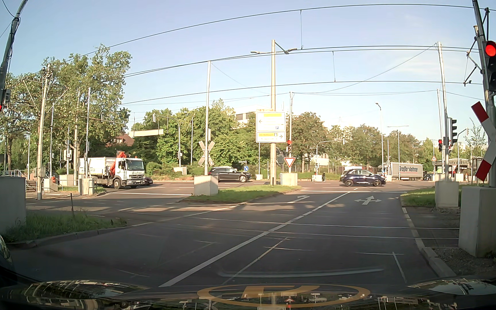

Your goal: Follow the waypoints while adhering to traffic rules and regulations

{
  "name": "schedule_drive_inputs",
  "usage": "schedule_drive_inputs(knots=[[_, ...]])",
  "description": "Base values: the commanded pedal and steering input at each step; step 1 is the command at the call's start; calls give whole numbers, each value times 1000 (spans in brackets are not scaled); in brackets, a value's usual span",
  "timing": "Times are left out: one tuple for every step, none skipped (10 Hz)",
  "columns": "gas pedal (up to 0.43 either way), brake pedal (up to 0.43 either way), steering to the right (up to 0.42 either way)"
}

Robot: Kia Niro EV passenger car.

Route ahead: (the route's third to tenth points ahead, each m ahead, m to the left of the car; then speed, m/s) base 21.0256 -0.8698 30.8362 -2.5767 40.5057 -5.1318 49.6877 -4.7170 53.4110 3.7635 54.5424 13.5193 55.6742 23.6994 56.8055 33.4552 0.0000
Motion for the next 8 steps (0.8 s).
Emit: schedule_drive_inputs(knots=[[0,293,248],[0,293,248],[0,293,248],[0,293,248],[0,293,248],[0,293,248],[0,293,248],[0,293,248]])
